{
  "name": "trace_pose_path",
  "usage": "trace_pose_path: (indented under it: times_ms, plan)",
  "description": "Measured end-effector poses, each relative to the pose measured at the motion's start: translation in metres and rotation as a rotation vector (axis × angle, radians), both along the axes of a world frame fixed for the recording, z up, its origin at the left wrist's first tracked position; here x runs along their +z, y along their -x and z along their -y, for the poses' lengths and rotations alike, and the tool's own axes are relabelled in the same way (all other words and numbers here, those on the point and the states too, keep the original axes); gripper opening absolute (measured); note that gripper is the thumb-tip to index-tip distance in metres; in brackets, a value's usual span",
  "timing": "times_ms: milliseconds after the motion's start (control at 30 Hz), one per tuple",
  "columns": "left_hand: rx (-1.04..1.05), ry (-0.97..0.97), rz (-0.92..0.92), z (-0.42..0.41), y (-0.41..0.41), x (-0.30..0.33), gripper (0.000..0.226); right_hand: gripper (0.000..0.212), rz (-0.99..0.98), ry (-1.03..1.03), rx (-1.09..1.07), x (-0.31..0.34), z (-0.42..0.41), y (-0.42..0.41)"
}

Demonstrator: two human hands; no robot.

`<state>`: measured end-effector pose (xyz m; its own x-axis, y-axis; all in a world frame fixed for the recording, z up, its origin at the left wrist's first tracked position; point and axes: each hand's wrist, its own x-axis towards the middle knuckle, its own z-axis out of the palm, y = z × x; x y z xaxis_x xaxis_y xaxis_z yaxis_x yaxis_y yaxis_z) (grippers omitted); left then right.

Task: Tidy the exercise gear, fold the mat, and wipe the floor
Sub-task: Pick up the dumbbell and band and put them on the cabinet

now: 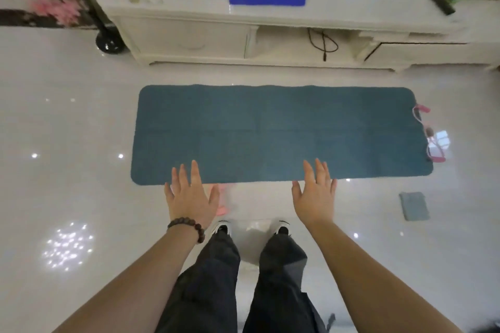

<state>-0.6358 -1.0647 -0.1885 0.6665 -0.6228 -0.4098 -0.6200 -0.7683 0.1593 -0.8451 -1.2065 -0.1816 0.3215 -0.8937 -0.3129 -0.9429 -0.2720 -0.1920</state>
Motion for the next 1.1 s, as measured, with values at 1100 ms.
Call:
trace_pose_path:
  times_ms: [1100]
  plan:
    - [0.708,-0.037,-0.643,-0.005,0.003,-0.589,0.086,0.053,0.020,-0.251,0.446,-0.525,0.035,-0.018]
